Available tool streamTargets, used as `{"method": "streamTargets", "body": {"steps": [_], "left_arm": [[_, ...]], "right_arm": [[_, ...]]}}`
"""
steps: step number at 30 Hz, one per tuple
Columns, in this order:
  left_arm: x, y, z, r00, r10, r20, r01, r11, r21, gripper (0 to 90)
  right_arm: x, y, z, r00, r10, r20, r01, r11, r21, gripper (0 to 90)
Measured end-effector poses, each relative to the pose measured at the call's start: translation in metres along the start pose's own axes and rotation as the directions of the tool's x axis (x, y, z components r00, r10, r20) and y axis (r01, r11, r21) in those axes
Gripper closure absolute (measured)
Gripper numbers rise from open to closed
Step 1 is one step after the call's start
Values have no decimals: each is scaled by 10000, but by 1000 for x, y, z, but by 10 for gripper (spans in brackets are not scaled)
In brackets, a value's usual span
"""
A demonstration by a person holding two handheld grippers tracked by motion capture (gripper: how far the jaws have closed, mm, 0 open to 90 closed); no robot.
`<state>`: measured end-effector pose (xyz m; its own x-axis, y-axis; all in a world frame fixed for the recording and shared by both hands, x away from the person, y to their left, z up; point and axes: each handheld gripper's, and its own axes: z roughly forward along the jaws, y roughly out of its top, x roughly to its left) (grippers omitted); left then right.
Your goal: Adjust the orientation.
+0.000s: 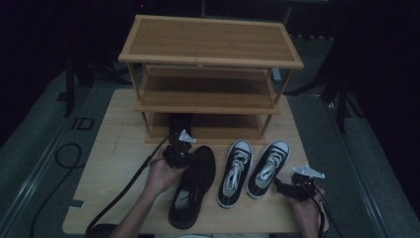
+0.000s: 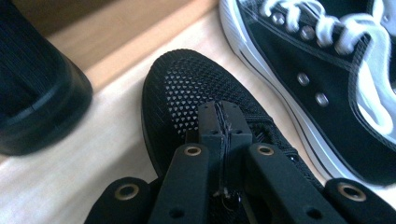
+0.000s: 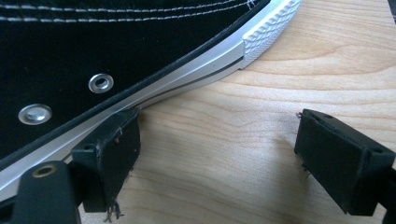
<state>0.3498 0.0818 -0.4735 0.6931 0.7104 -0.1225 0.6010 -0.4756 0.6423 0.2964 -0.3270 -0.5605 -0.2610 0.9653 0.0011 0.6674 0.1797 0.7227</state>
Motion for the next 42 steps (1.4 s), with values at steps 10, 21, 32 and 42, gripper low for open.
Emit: {"method": "streamTargets", "body": {"steps": [10, 21, 32, 42], "left_arm": [[15, 20, 7, 9990, -294, -350, 286, 9993, -233, 897], [25, 41, 14, 9933, -455, -1059, 387, 9971, -650, 897], [28, 39, 22, 9898, -336, -1382, 233, 9969, -753, 872], [20, 28, -9, 9934, -68, -1146, -38, 9957, -925, 728]], "right_arm": [[0, 0, 0, 10000, 14, -5, -14, 10000, 9, 142], [0, 0, 0, 10000, 19, -2, -19, 10000, 7, 143], [0, 0, 0, 10000, 18, -2, -18, 10000, 8, 143], [0, 0, 0, 10000, 11, -5, -11, 10000, 8, 143]]}}
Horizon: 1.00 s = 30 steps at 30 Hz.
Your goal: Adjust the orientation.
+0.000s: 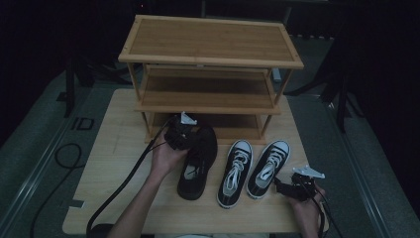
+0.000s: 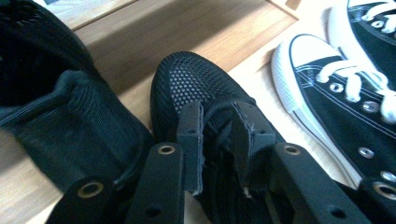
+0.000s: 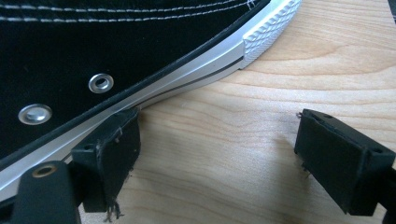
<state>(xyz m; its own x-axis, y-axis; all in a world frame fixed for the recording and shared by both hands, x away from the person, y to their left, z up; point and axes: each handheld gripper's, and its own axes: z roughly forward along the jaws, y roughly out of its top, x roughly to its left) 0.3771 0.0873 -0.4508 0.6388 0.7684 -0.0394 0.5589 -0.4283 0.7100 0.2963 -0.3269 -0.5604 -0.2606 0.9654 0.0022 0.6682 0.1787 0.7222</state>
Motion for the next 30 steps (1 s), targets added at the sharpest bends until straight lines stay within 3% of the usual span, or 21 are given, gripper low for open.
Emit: {"method": "streamTargets", "body": {"steps": [5, 12, 18, 24, 27, 30], "left_arm": [[-2, -14, -20, 9993, -18, 382, 27, 9997, -240, 703], [-2, -45, -41, 9992, 59, 397, -50, 9997, -226, 698], [-3, -75, -50, 9991, -194, 365, 204, 9994, -264, 699], [-11, -108, -53, 9990, -206, 404, 202, 9997, 100, 720], [-16, -119, -53, 9991, -93, 416, 78, 9993, 360, 754], [-20, -128, -54, 9987, -227, 461, 211, 9991, 369, 813]], "right_arm": [[0, 0, 0, 10000, 5, 2, -5, 10000, 1, 143], [0, 0, 0, 10000, -20, 5, 20, 10000, -8, 142], [0, 0, 0, 10000, 7, 1, -7, 10000, 3, 142], [0, 0, 0, 10000, 12, 0, -12, 10000, -1, 142], [0, 0, 0, 10000, 18, 1, -18, 10000, 1, 142], [0, 0, 0, 10000, 18, 1, -18, 10000, 0, 142]]}}
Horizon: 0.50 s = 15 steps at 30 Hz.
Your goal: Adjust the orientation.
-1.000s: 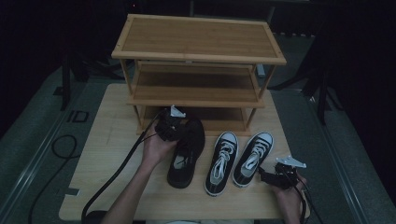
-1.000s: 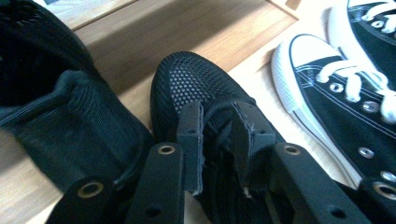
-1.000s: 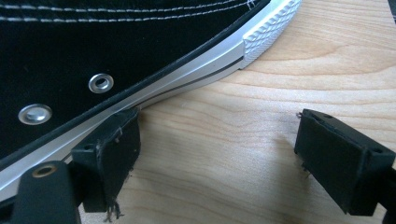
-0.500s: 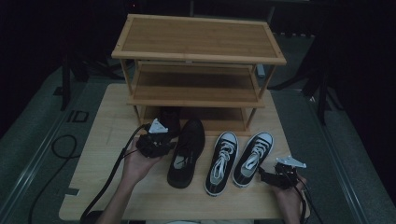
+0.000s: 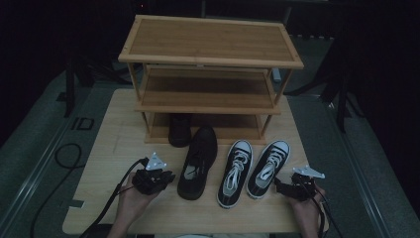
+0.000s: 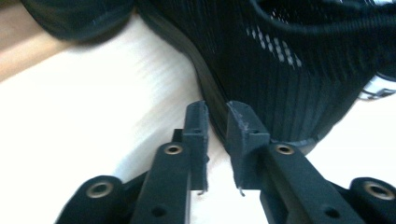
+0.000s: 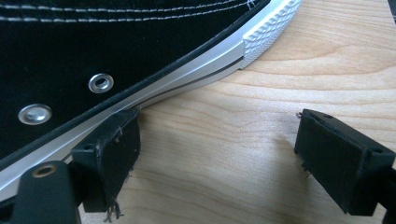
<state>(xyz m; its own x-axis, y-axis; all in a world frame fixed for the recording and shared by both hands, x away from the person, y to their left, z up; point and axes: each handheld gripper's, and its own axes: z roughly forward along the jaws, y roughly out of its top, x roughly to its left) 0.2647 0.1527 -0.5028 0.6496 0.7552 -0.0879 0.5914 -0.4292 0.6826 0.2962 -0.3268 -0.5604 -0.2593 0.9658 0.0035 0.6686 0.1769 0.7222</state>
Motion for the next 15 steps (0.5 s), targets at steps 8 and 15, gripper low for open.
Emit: {"method": "streamTargets", "body": {"steps": [8, 15], "left_arm": [[-13, -17, 14, 9998, 186, -46, -182, 9968, 777, 900], [-27, -22, 21, 9977, 656, 170, -669, 9932, 951, 900]], "right_arm": [[0, 0, 0, 10000, -4, 2, 4, 10000, 15, 143], [0, 0, 0, 10000, -4, 4, 4, 10000, 13, 143]]}}
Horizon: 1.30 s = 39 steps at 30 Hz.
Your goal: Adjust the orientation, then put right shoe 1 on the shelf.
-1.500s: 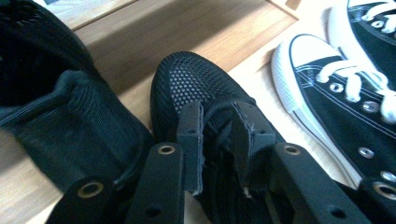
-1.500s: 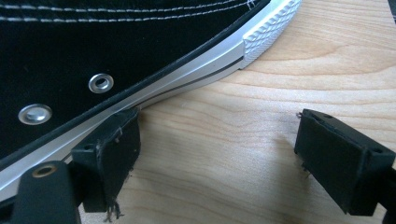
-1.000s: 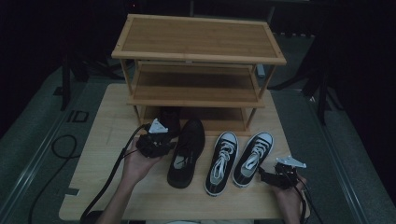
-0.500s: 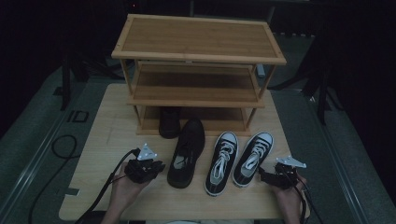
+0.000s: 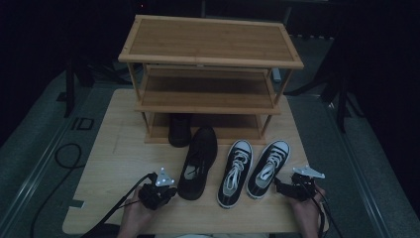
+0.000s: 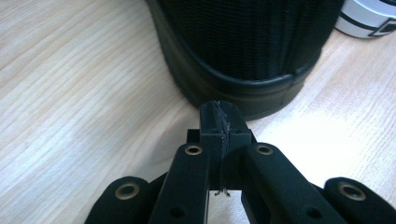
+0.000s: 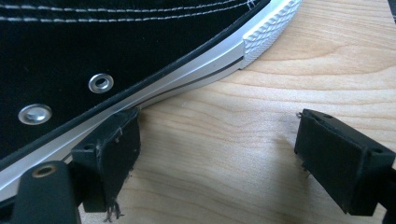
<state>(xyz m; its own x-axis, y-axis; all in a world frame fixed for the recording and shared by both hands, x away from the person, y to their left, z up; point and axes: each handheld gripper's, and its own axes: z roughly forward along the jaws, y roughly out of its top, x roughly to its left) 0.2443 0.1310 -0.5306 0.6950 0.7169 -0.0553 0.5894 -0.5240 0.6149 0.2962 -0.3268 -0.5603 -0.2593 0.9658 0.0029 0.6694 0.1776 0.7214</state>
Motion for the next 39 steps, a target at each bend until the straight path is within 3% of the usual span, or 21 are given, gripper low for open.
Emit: {"method": "streamTargets", "body": {"steps": [7, 21, 25, 33, 39], "left_arm": [[-4, 3, 1, 9996, 188, -232, -185, 9998, 92, 900], [-27, 14, 13, 9959, 898, 61, -899, 9959, 101, 900], [-35, 14, 14, 9924, 1183, 327, -1185, 9930, 24, 899], [-52, 23, 24, 9768, 2039, 651, -2048, 9788, 76, 899], [-55, 35, 33, 9742, 2232, 351, -2235, 9747, 57, 899]], "right_arm": [[0, 0, 0, 10000, -1, 0, 1, 10000, 1, 143], [0, 0, 0, 10000, 7, 7, -7, 10000, -1, 143], [0, 0, 0, 10000, 6, 8, -6, 10000, -3, 143], [0, 0, 0, 10000, 7, 7, -7, 10000, -2, 143], [0, 0, 0, 10000, 4, 5, -4, 10000, -16, 143]]}}
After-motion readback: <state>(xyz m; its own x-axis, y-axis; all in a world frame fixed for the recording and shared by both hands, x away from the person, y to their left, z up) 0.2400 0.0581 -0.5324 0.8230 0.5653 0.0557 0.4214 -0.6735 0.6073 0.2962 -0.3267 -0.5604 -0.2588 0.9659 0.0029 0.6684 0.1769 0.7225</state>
